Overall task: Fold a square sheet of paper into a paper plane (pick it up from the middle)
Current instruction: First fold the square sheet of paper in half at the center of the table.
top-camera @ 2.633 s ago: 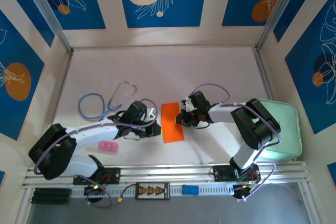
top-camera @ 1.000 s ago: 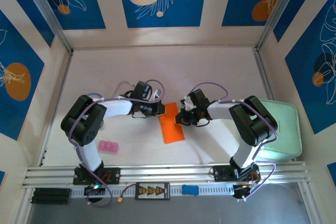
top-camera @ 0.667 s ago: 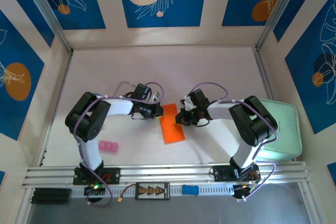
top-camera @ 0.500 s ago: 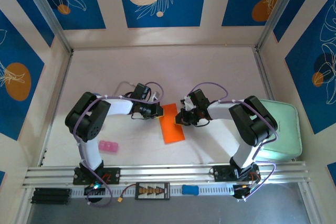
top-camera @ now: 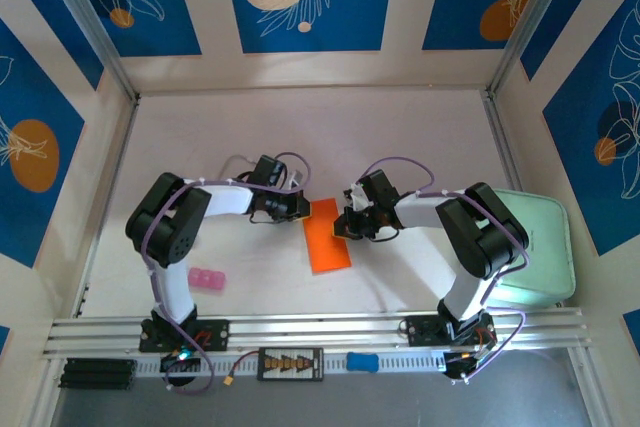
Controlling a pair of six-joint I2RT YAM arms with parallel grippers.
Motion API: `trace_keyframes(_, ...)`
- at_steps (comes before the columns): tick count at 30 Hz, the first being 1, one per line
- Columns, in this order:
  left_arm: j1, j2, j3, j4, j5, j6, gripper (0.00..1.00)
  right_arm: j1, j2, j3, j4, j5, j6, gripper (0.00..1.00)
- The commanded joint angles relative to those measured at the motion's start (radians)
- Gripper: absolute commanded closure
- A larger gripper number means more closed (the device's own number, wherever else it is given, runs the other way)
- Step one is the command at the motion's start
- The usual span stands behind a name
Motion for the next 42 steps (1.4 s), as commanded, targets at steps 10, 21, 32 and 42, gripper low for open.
trace_keyframes(10, 0.086, 0.059, 0.034, -0.025, -0.123, -0.07, 1.0, 0.003, 0.042, -0.044, -0.111, 0.074, -0.008, 1.0)
trace_keyframes(21, 0.092, 0.085, 0.145, -0.151, -0.199, -0.128, 1.0, 0.002, 0.045, -0.042, -0.107, 0.062, -0.014, 1.0)
trace_keyframes(32, 0.089, 0.075, 0.209, -0.266, -0.255, -0.115, 1.0, 0.003, 0.044, -0.035, -0.112, 0.059, -0.017, 1.0)
trace_keyframes(42, 0.078, -0.138, 0.137, -0.221, -0.208, -0.076, 0.99, 0.039, -0.027, 0.013, -0.045, 0.057, 0.096, 0.92)
